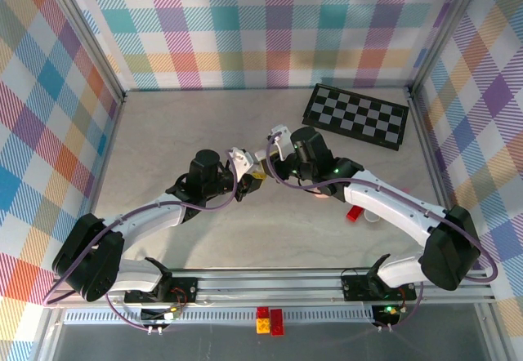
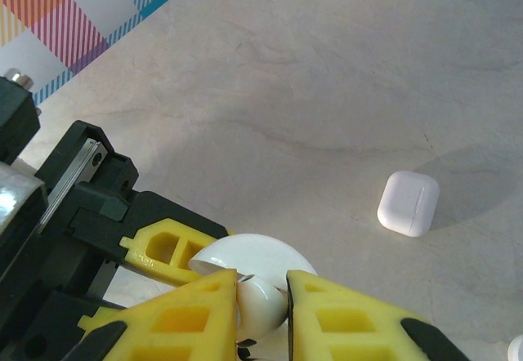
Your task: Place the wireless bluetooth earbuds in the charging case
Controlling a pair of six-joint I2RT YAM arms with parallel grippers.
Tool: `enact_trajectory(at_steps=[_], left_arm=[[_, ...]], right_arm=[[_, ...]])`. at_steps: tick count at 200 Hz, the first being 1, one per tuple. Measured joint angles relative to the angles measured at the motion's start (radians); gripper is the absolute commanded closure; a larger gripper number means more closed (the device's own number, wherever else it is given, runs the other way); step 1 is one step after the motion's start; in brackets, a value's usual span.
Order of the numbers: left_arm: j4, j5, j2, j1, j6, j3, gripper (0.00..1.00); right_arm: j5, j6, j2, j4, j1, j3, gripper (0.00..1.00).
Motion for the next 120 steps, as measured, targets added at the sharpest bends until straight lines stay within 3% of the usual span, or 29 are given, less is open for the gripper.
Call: enact_trajectory(at_steps=[120], left_arm=[[-0.013,0.001,0.000,-0.001,0.000,0.000,1.00]], right_arm=[[-0.030,-0.103,0.006,-0.011,-0.002,0.000,0.80]])
